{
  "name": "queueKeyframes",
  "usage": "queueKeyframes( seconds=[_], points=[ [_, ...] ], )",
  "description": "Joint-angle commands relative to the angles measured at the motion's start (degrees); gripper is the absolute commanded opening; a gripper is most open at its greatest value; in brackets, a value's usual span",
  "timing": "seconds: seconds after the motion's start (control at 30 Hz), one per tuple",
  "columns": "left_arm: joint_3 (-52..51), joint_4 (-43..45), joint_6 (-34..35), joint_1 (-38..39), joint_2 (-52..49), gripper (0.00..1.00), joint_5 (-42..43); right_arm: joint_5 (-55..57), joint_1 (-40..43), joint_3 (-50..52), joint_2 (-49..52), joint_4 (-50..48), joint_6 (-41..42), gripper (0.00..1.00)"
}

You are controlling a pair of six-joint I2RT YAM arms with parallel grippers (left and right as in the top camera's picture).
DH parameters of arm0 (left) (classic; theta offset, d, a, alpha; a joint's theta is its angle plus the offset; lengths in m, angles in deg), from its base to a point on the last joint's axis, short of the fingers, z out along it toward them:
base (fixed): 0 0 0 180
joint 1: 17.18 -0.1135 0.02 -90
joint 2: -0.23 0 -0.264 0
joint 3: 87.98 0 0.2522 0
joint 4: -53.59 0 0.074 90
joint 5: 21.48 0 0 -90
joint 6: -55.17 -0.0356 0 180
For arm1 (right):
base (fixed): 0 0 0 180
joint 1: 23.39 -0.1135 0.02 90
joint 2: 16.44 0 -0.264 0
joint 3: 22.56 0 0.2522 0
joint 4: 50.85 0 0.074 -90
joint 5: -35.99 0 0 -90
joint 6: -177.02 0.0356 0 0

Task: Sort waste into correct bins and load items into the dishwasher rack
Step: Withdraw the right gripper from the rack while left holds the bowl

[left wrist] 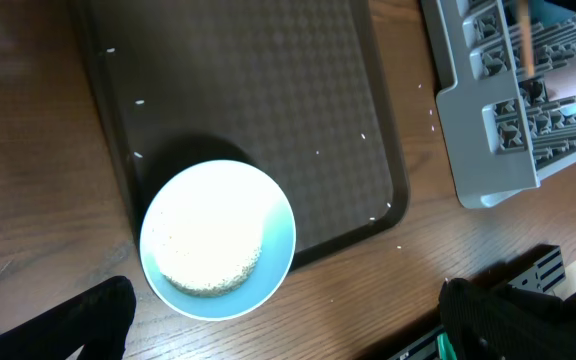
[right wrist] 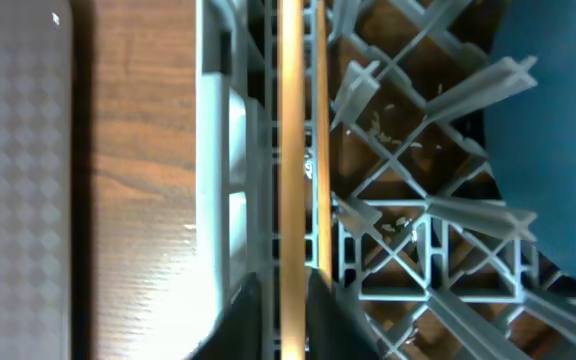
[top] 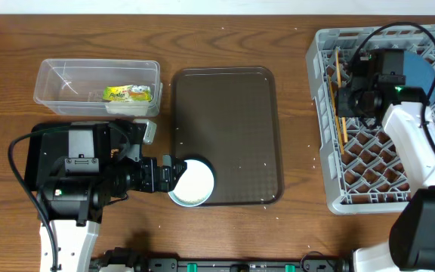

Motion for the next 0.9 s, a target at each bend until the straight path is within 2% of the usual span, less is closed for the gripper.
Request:
queueKeyframes(
  seconds=[0.0, 0.1, 0.3, 0.47, 0.53, 0.67, 0.77, 0.87],
  points=[
    [0.04, -0.15, -0.31, 0.13, 0.35, 0.98, 0.76, -1.99, -0.24, -0.31, -0.5, 0.0, -1.2, 0.26],
    [0.04, -0.13, -0.31, 0.11, 0.35, 0.98, 0.81, -7.65, -0.74, -0.35, -3.39, 0.2, -0.72, 0.4],
    [0.04, -0.2, -0.31, 0.13, 0.35, 0.98, 0.81, -18.49, -3.13, -0.35, -12.31, 0.22, 4.37, 0.48],
    [-0.22, -1.09, -0.46, 0.13, 0.35, 0.99, 0.72, -18.45, -8.11, -0.35, -15.61, 0.72, 9.9, 0.51],
    [-0.5, -1.81, -2.84, 0.13, 0.35, 0.96, 0.37, -17.31, -9.88, -0.35, -15.67, 0.92, 12.13, 0.52],
    [-1.49, -2.56, -3.56, 0.13, 0.35, 0.89, -4.5, -13.53, -12.31, -0.35, -15.1, 0.85, 17.33, 0.54],
    [-1.86, -2.8, -3.56, 1.14, 0.35, 0.89, -5.88, -11.69, -13.44, -0.35, -14.75, 0.83, 19.89, 0.56],
    [-1.86, -1.29, -1.46, 3.39, 0.35, 0.89, -12.5, -11.61, -13.99, -0.35, -14.64, 0.83, 20.94, 0.56]
  ],
)
